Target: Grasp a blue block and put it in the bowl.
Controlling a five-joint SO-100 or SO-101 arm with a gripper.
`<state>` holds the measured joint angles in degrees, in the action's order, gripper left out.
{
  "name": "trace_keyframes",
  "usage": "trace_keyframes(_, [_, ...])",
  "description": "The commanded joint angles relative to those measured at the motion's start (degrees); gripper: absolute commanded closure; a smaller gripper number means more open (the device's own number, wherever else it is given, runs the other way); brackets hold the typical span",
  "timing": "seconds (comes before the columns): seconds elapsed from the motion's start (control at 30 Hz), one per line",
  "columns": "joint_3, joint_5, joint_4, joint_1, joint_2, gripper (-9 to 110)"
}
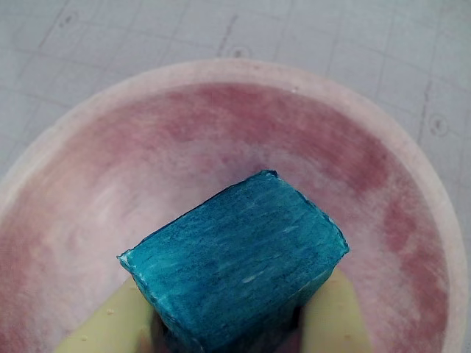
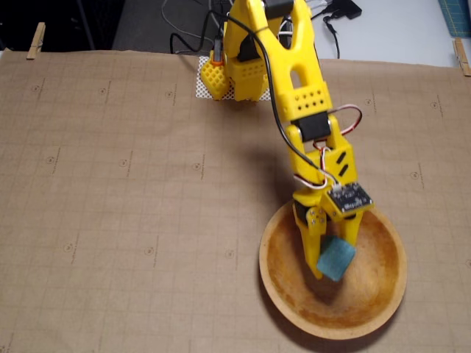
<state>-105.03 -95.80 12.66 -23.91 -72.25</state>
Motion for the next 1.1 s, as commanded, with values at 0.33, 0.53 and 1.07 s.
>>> trace_keyframes(0.33, [7.9,-0.2,0.6,0.5,3.3,99])
trace_keyframes(0.53, [7.8,-2.6,0.0,0.3,3.3,75])
trace_keyframes(1.07, [6.8,-2.5,0.8,-0.3,-0.6,45])
